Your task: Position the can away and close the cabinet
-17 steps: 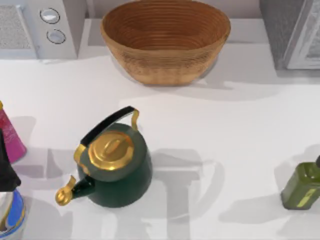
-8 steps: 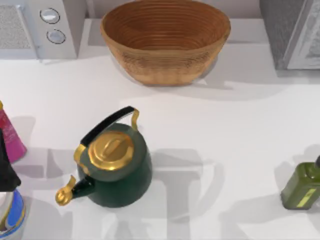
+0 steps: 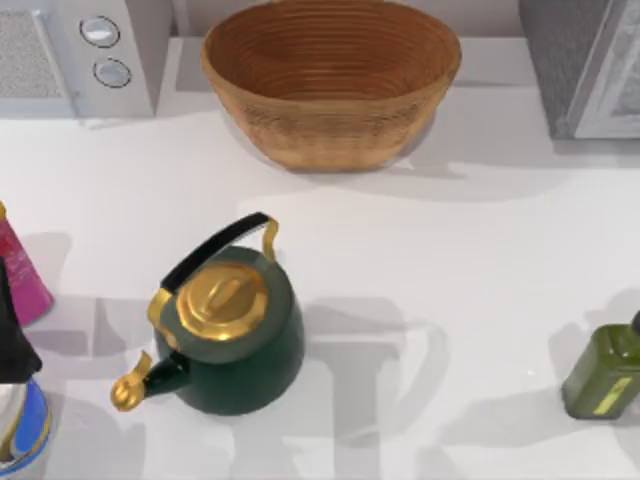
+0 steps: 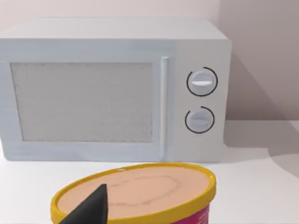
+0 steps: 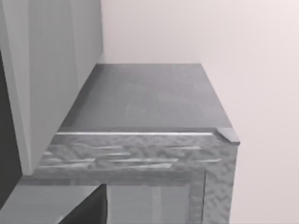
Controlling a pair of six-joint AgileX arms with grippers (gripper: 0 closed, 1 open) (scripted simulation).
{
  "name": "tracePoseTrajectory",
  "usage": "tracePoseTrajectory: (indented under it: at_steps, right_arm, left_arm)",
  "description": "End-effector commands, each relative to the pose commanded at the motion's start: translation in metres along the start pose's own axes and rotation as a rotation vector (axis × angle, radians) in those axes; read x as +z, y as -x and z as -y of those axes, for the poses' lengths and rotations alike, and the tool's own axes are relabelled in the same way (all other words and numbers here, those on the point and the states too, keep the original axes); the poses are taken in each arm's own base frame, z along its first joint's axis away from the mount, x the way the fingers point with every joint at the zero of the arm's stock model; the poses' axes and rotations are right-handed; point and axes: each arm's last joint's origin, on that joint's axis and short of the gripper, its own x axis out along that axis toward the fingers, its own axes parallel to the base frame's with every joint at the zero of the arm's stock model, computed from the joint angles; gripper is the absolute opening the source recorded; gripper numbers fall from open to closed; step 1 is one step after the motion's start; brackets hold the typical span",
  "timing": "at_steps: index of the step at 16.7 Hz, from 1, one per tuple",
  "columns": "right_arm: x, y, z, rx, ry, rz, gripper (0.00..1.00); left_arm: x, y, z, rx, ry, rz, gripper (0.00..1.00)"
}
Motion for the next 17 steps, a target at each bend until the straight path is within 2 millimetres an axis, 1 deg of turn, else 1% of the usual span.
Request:
tracePoseTrajectory:
  at_steps: [3,5,6,8,10,11,12,14,17]
  right_arm:
    - [0.001,-0.018,-0.011,0.002,0.001,0.001,1.00]
    - [0.003,-0.038,-0.028,0.005,0.003,0.003,1.00]
    - [0.004,-0.049,-0.041,0.008,0.005,0.006,1.00]
    - [0.008,-0.071,-0.073,0.011,0.010,0.016,1.00]
    - [0.011,-0.088,-0.113,0.012,0.012,0.031,1.00]
    - [0.013,-0.093,-0.134,0.012,0.011,0.038,1.00]
    - [0.014,-0.096,-0.156,0.010,0.008,0.045,1.00]
    - [0.015,-0.096,-0.198,0.007,-0.001,0.054,1.00]
    - [0.013,-0.087,-0.251,0.002,-0.013,0.046,1.00]
  left_arm:
    - [0.000,0.000,0.000,0.000,0.000,0.000,1.00]
    - [0.000,0.000,0.000,0.000,0.000,0.000,1.00]
    - [0.000,0.000,0.000,0.000,0.000,0.000,1.00]
    - [0.000,0.000,0.000,0.000,0.000,0.000,1.00]
    - [0.000,0.000,0.000,0.000,0.000,0.000,1.00]
    - [0.000,0.000,0.000,0.000,0.000,0.000,1.00]
    - [0.000,0.000,0.000,0.000,0.000,0.000,1.00]
    - [0.000,0.000,0.000,0.000,0.000,0.000,1.00]
    - [0.000,0.000,0.000,0.000,0.000,0.000,1.00]
